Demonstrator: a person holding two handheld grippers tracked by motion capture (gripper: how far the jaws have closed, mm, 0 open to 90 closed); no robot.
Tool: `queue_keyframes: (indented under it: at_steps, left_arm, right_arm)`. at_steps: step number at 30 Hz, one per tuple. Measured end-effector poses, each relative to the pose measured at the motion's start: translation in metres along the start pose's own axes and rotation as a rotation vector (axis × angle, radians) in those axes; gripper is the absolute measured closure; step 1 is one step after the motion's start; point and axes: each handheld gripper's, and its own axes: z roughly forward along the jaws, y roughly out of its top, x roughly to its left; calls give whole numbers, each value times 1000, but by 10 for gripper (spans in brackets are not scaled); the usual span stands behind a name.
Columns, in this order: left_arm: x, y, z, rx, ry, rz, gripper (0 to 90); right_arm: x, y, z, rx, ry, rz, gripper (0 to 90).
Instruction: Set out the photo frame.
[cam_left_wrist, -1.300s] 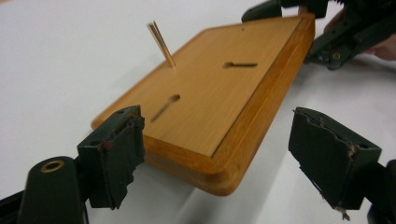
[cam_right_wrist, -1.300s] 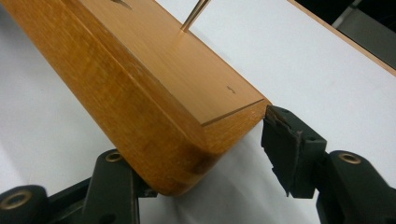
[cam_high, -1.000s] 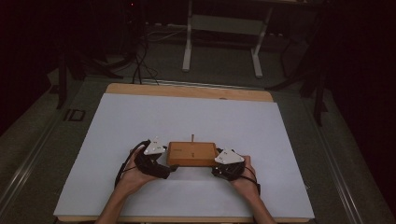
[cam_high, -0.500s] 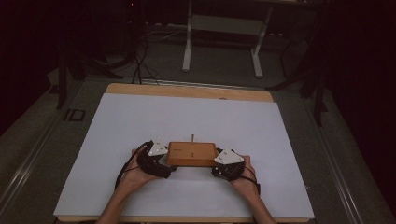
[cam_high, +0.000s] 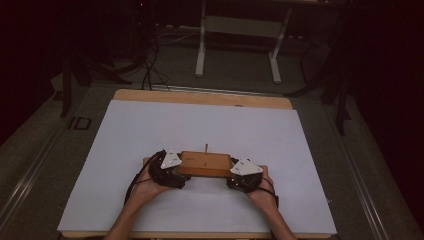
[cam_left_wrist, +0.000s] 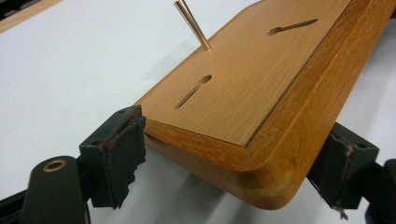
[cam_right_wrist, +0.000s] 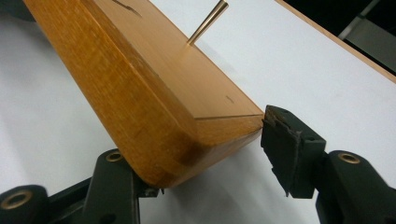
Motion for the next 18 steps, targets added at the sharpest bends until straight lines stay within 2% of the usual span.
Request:
queue_keyframes:
  at_steps: [6,12,18]
  left_arm:
    - [3,2,0,-18,5,-3,217]
    - [6,2,1,-38,12,-17,242]
    - [9,5,2,-49,29,-9,282]
  right_arm:
    - [-6,2,1,-18,31,21,426]
    - [-10,6,4,-35,52,15,405]
    - [-14,10,7,-51,77,25,431]
